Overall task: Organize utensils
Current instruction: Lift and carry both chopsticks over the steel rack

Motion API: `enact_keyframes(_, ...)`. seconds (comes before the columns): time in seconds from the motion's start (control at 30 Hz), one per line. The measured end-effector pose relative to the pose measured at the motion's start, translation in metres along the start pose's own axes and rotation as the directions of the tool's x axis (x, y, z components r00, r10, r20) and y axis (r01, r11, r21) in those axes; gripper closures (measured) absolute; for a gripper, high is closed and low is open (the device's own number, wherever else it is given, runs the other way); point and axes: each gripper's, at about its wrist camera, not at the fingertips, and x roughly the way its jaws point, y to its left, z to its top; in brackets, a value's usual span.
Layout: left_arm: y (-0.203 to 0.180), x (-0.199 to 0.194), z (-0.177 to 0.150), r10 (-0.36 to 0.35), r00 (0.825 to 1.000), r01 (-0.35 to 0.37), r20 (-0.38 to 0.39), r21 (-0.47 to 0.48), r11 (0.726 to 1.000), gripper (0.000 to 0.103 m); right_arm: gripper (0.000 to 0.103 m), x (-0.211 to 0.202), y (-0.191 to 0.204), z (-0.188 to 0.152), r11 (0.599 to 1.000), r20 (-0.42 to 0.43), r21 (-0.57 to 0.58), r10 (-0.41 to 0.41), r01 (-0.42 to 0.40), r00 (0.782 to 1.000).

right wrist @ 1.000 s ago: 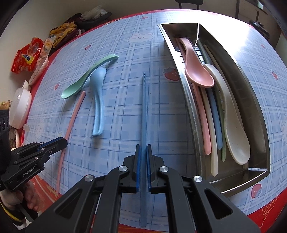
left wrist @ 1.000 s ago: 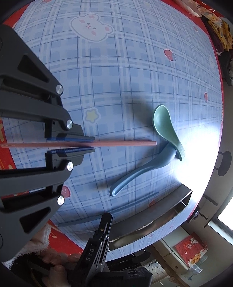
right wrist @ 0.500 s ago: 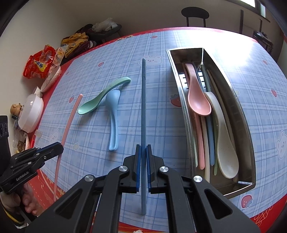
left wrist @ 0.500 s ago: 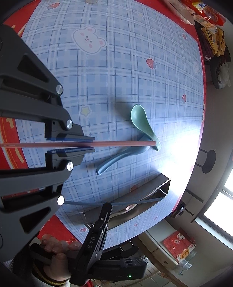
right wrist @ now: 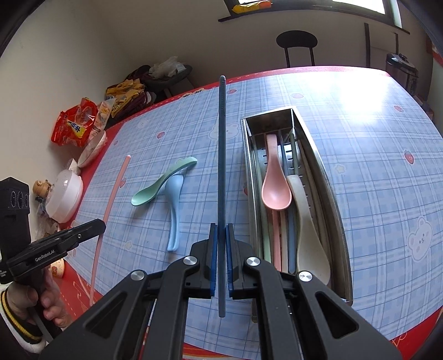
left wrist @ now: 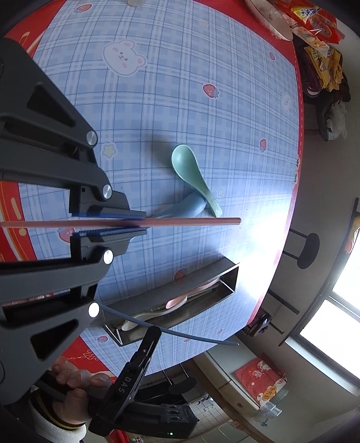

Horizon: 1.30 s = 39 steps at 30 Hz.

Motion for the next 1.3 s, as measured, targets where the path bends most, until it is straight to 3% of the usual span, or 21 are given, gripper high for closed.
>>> enact_keyframes(0.5,-0.043,0.009,0.018,-0.017,1.000,0.017,0.011,-0.003,1.000,0.093,0.097,-0.036,-0.021,0.020,0.999,0.046,-0.013,0.031,-0.030,0.998)
enact_keyframes(0.73,-0.078,0.029,0.030,-0.068,0.998,0.068,0.000,-0.012,0.998,0.093,0.097,-0.047,-0.033,0.038,0.994,0.026,-0.112,0.004,-0.001,1.000)
enact_keyframes(1.0,-0.116,0.066,0.036,-0.215,0.975,0.220,0.045,-0.145,0.965,0.093,0.097,-0.036,-0.057,0.050,0.982,-0.050,-0.190,-0.034,0.024,0.998)
enact_keyframes(1.3,-0.131,0.109,0.024,-0.193,0.977,0.209,0.087,-0.238,0.949,0.093,0.097,-0.010,-0.070,0.053,0.969,-0.125,-0.245,-0.030,-0.002,0.992)
